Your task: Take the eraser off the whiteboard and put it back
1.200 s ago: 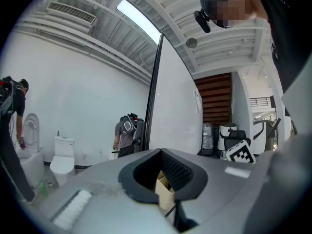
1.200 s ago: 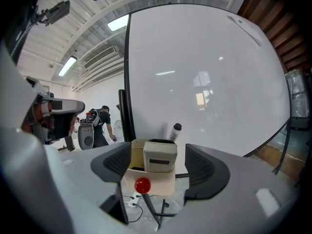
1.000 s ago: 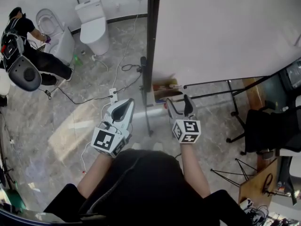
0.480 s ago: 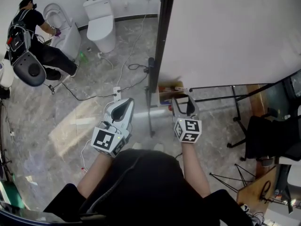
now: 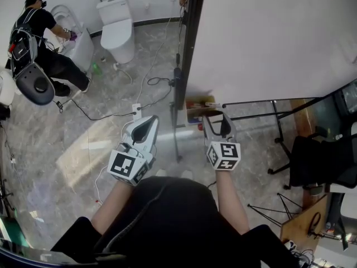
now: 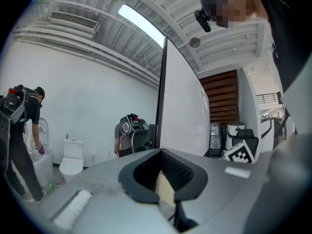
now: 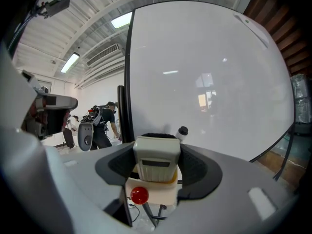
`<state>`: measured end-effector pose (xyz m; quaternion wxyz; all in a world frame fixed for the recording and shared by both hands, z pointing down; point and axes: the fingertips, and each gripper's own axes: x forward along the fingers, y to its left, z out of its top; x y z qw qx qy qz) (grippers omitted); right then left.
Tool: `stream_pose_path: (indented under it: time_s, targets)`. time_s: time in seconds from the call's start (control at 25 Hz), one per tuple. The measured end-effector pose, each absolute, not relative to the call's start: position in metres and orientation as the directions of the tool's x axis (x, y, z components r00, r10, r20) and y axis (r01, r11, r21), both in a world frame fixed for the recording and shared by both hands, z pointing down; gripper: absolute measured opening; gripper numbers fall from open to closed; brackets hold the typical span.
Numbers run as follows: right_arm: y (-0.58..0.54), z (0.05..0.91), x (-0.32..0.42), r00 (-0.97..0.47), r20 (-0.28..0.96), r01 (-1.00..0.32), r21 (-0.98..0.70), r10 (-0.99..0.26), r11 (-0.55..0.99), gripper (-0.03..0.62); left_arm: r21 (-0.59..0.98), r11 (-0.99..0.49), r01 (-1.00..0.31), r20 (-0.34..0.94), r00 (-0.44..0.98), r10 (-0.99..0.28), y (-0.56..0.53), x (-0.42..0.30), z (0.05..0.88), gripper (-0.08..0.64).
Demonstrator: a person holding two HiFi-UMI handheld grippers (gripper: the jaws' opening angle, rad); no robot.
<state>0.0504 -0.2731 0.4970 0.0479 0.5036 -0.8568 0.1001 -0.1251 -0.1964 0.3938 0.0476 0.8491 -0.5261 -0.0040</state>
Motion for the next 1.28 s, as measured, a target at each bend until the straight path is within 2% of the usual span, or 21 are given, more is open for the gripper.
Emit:
stream_pose_path:
  time_s: [0.8, 1.28]
  targets:
    - [-0.224, 0.403, 0.088, -0.466, -0.026, -0.87, -0.168, -0.884, 0.463, 0.265, 0.094, -0.527, -0.845, 0.022, 0.531, -0.847, -0.183, -0.09, 0.39, 0.006]
    - [-0.185, 0.377, 0.104, -0.443, -0.069, -0.879, -0.165, -0.894, 0.448, 0.268, 0.085, -0.586, -0.806, 0.02, 0.59, -0.807, -0.176, -0.074, 0.389, 0.006]
